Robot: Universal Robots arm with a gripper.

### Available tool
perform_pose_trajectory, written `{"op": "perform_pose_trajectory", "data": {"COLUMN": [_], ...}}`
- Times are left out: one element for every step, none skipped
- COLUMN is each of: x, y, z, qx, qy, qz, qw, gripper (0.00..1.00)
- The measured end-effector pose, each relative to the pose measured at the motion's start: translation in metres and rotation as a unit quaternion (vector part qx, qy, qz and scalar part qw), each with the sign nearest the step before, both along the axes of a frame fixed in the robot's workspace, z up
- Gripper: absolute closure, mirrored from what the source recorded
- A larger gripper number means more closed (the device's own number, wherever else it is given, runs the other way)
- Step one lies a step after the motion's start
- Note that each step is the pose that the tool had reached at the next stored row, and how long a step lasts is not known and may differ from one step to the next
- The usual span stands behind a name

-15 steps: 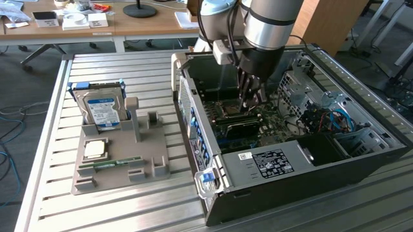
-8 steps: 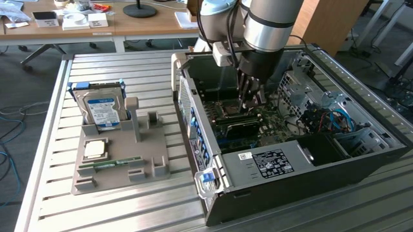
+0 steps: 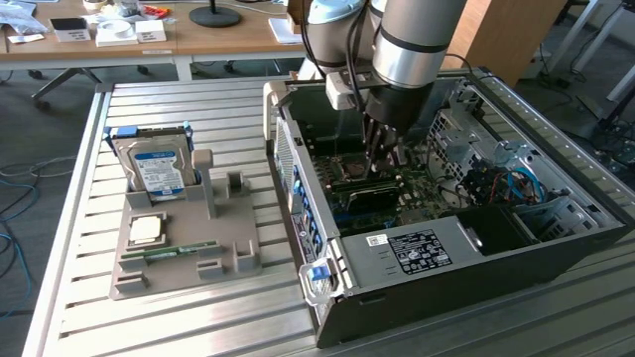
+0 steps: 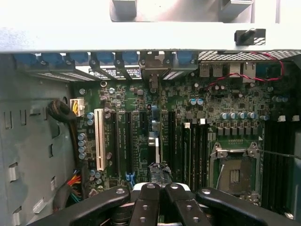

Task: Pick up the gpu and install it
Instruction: 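Press down on the gpu until it lock into place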

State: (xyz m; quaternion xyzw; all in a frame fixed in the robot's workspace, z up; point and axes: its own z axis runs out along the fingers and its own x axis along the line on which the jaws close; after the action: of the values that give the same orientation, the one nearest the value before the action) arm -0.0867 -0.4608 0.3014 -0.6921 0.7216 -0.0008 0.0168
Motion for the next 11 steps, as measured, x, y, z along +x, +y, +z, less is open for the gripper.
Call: {"op": "perform_pose_trajectory", "data": {"x": [0.0000,0.0000,0.0000,0.0000,0.0000,-0.0001,-0.0001,0.0000,0.0000,0.0000,0.0000], "y": [0.0000,0.0000,0.0000,0.0000,0.0003,0.0010,0.0019,0.0029,0.0040,0.0051,0.0060], "z": [-0.0009,-0.0013,-0.0013,-0.0014,-0.0018,-0.0022,-0.0026,-0.0030,-0.0035,-0.0039,-0.0045], "qx": [0.0000,-0.0001,-0.0002,-0.0002,0.0000,0.0000,-0.0001,0.0000,0.0000,0.0000,0.0000], "qy": [0.0000,0.0000,0.0000,0.0001,0.0000,0.0000,0.0000,0.0000,0.0000,0.0000,0.0000], "qz": [0.000,0.000,0.000,0.000,0.000,0.000,0.000,0.000,0.000,0.000,0.000], "qw": [1.0000,1.0000,1.0000,1.0000,1.0000,1.0000,1.0000,1.0000,1.0000,1.0000,1.0000], "gripper": [0.89,0.89,0.89,0.89,0.89,0.89,0.89,0.89,0.89,0.89,0.89]}}
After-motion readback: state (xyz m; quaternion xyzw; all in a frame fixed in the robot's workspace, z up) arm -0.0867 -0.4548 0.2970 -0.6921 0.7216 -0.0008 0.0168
